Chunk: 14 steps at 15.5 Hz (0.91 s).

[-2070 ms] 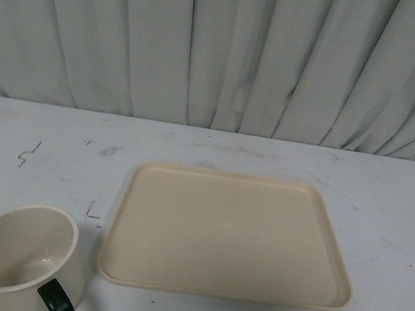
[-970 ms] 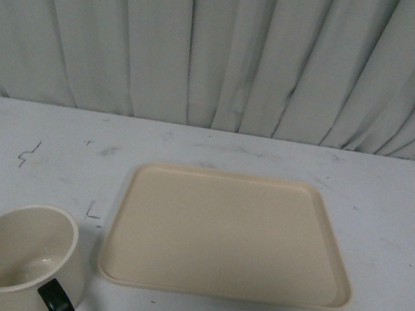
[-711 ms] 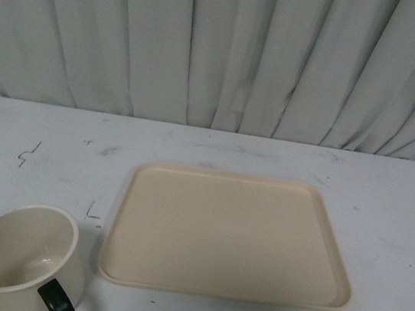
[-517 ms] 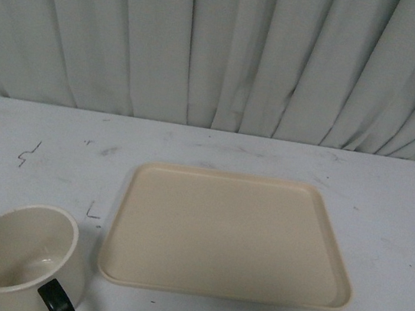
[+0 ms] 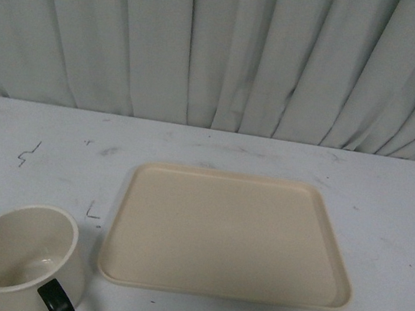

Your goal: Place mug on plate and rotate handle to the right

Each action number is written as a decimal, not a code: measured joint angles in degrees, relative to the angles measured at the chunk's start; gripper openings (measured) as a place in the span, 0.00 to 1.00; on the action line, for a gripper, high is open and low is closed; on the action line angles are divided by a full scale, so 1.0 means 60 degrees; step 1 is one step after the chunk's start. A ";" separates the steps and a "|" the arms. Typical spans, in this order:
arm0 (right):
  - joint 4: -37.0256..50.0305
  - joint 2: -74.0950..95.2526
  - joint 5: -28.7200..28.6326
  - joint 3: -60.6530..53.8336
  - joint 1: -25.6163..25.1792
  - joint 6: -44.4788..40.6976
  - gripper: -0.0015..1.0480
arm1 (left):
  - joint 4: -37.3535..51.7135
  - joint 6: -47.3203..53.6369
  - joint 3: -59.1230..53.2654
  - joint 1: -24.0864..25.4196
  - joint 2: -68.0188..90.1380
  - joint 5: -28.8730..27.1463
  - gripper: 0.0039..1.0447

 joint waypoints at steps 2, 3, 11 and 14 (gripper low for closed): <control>0.0000 0.0000 0.0000 0.0000 0.0000 0.0000 0.94 | 0.0000 0.0000 -0.0004 0.0000 0.0000 0.0000 0.94; 0.0000 0.0000 0.0000 0.0000 0.0000 0.0000 0.94 | 0.0000 0.0000 0.0000 0.0000 0.0000 0.0000 0.94; 0.0000 0.0000 0.0000 0.0000 0.0000 0.0000 0.94 | 0.0000 0.0000 0.0000 0.0000 0.0000 0.0000 0.94; 0.0000 0.0000 0.0000 0.0000 0.0000 0.0000 0.94 | 0.0000 0.0000 -0.0004 0.0000 0.0000 0.0000 0.94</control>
